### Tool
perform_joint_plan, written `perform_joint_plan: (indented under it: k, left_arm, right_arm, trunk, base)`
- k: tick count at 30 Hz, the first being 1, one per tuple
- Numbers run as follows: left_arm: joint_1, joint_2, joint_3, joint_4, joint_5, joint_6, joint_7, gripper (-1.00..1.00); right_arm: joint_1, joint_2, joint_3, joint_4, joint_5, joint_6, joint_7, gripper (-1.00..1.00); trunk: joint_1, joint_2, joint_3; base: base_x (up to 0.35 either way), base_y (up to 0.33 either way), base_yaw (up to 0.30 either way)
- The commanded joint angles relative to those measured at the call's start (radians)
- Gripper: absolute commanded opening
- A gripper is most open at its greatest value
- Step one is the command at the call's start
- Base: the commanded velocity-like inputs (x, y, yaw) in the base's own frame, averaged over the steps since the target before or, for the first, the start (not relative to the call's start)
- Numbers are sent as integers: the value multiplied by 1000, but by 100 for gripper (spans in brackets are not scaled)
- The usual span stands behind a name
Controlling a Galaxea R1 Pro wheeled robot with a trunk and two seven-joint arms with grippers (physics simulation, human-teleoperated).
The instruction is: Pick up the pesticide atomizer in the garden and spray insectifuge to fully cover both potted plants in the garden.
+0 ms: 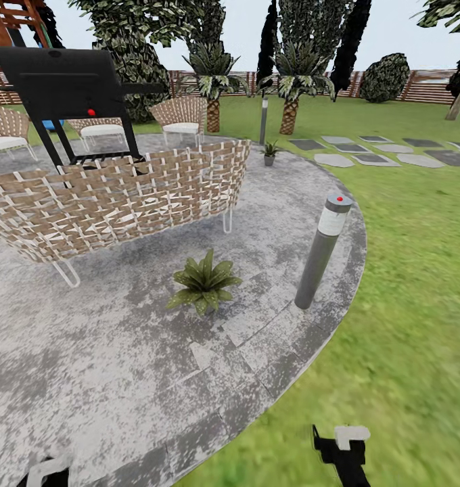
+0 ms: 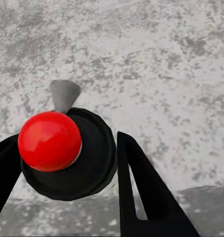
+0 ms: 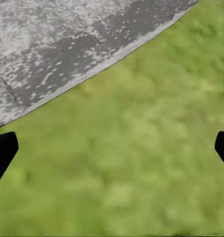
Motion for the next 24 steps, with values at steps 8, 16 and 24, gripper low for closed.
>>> perform_joint_plan:
  k: [8,16,24]
  left_arm:
    - [20,-6,9,5,17,-34,93,-100]
    - [20,-6,9,13,18,-35,95,-100]
    - [20,-16,7,48,15,-35,93,-100]
  right_arm:
    - [14,-21,15,2,-168,-17,-29,100]
    - [51,-1,16,3,-170,-3,-26,100]
    - [104,16,17,2,-170,-1,-25,100]
  trunk:
    - [0,0,-1]
    - [0,0,-1]
    - [0,0,-1]
  base:
    - [0,0,0]
    - [0,0,0]
    - [0,0,0]
